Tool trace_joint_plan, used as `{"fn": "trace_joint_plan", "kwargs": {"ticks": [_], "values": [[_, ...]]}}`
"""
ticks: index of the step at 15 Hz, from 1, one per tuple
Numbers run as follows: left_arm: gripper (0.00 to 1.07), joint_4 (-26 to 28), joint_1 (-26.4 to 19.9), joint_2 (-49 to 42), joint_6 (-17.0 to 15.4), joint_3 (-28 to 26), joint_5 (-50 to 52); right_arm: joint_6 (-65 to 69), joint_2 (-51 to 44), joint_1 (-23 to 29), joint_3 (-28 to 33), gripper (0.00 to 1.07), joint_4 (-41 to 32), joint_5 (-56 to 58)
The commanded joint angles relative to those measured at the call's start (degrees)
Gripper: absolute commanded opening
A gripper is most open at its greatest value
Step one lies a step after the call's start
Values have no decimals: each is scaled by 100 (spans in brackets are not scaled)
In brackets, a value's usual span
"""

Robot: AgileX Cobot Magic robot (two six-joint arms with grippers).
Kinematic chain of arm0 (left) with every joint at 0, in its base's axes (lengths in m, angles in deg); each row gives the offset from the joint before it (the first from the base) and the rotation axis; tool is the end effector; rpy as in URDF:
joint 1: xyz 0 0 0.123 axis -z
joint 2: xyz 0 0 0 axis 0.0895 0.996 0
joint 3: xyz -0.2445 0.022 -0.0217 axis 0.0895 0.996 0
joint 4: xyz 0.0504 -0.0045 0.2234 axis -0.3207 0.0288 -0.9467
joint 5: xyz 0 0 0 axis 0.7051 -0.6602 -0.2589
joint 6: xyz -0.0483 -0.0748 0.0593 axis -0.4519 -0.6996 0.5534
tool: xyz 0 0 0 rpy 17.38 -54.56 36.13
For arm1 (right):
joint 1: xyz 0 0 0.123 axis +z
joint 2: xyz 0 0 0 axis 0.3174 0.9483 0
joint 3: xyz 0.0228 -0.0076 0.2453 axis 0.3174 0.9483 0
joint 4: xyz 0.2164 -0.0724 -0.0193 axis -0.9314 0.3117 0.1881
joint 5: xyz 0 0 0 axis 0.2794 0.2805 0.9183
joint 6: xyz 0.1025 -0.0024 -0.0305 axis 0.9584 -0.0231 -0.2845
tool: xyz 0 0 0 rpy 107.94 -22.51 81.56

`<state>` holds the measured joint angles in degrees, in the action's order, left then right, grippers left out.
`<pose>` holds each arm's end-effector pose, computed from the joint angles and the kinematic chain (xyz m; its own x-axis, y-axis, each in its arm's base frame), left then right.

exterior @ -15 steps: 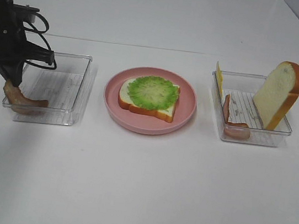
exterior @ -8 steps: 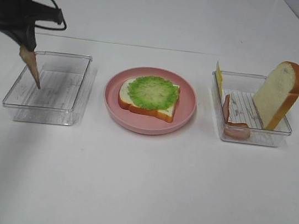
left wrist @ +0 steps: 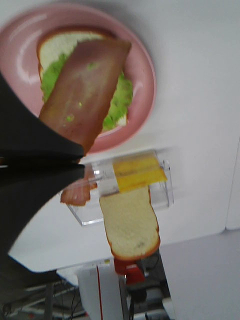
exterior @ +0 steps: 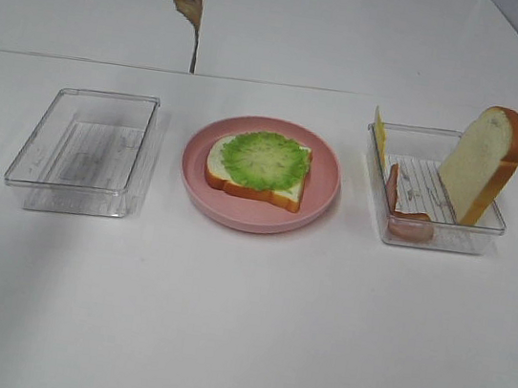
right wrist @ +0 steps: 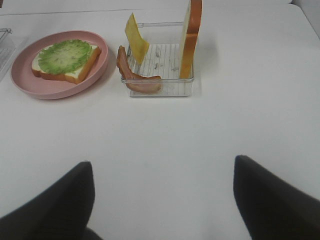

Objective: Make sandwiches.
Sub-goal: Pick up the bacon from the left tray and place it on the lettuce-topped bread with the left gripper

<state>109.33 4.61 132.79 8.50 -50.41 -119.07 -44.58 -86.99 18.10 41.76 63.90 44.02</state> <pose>0.4152 -0.1426 0.2379 -0.9044 -0.1942 -0.3799 0.1709 0.6510 -0.7396 0.0256 0.0086 0.2596 -0.4533 -0.0284 -0.8909 -0.0800 0.9968 0.0089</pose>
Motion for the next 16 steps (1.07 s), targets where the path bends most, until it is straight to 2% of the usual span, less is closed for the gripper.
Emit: {"fn": "trace_joint_plan", "kwargs": {"ticks": [1,4,8,12,16], "values": [[0,917,235,241,533,-29,126,-46,-69,-17,11,73,-46,-69],[0,1736,722,733,1071,-29,264,-46,-69,-17,11,73,-46,-69],[0,2131,1215,1301,1593,-34,665,-46,-69,-17,11,73,-46,-69],[0,2120,1209,1644,1684,-40,688,-46,-69,-17,11,73,-46,-69],[0,1770,882,1684,1662,-46,688,-46,-69,-17,11,73,-46,-69]]}}
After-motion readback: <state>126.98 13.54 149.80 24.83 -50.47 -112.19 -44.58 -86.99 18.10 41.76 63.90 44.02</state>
